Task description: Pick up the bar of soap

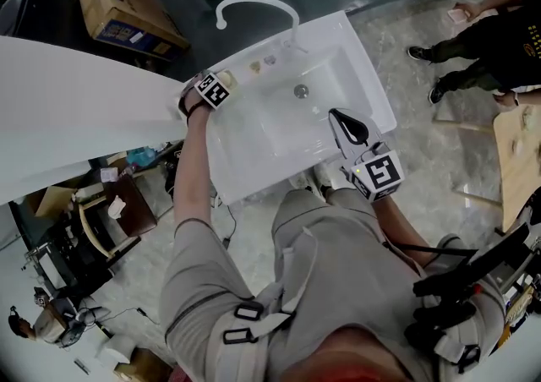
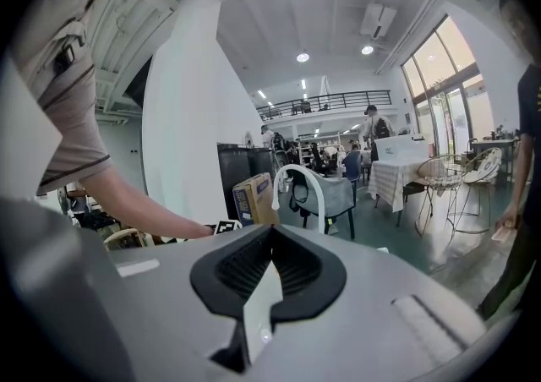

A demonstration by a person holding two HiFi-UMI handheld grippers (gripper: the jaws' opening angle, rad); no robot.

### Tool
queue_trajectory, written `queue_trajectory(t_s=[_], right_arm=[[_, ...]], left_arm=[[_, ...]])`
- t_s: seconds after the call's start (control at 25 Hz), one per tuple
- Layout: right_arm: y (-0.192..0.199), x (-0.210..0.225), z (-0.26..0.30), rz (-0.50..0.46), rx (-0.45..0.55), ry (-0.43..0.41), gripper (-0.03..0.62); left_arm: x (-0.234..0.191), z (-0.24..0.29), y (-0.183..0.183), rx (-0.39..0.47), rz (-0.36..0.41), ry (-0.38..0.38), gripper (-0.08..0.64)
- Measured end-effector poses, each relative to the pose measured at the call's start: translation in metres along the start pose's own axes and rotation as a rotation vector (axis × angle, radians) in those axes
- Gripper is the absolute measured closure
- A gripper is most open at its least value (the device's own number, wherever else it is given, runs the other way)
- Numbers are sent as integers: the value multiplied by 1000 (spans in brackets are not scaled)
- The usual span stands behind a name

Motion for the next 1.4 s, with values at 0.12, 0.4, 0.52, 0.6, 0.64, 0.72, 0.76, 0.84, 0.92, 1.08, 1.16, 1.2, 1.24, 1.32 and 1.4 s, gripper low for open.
queue_trajectory(t_s=[0.12,0.4,0.52,0.6,0.64,0.72,0.76,0.84,0.92,1.08,1.16,1.2,1.24,1.32,1.4], right_arm=[[1,5,0,-6,-6,16,589],[-1,3,3,-7,5,7,590],[-2,-1,6,-1,-1,-6,590],[-2,-4,8,-1,-2,-19,589],[-2,-5,9,-1,-1,-25,589],[-3,-7,12,-1,5,-34,591],[-4,-7,13,-2,8,-38,589],[-5,-7,13,-5,13,-45,589],[-5,-6,12,-8,18,-52,589],[-6,-7,12,-9,34,-70,591],[-7,-7,12,-10,44,-81,591],[-7,-8,11,-11,50,-87,589],[-9,-9,9,-12,56,-92,589],[-16,-13,4,-18,69,-104,591],[-25,-17,-1,-26,83,-117,591]], left_arm=[[3,-2,-1,0,48,-56,302],[5,-16,0,73,-20,-87,304],[0,-28,-5,151,-94,-76,305],[-2,-34,-7,215,-164,-71,305],[-4,-37,-8,250,-204,-72,305],[-5,-44,-8,311,-279,-76,305],[-4,-49,-9,342,-315,-76,305],[-1,-59,-11,420,-405,-68,305],[1,-66,-11,516,-510,-63,305],[8,-88,-14,686,-670,-69,307],[14,-102,-18,761,-717,-80,307],[18,-110,-21,795,-731,-91,307],[23,-120,-24,824,-736,-103,307],[36,-143,-32,875,-727,-132,307],[48,-171,-42,925,-714,-164,307]])
Point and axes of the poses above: the fingertips, and each gripper's own axes: z forward along the fingers, x to its right, y out of its underside, the point moved 5 cm from there along -z, backward along the fingers, and after that the axes turned 5 degrees about x, right-handed, at the moved point
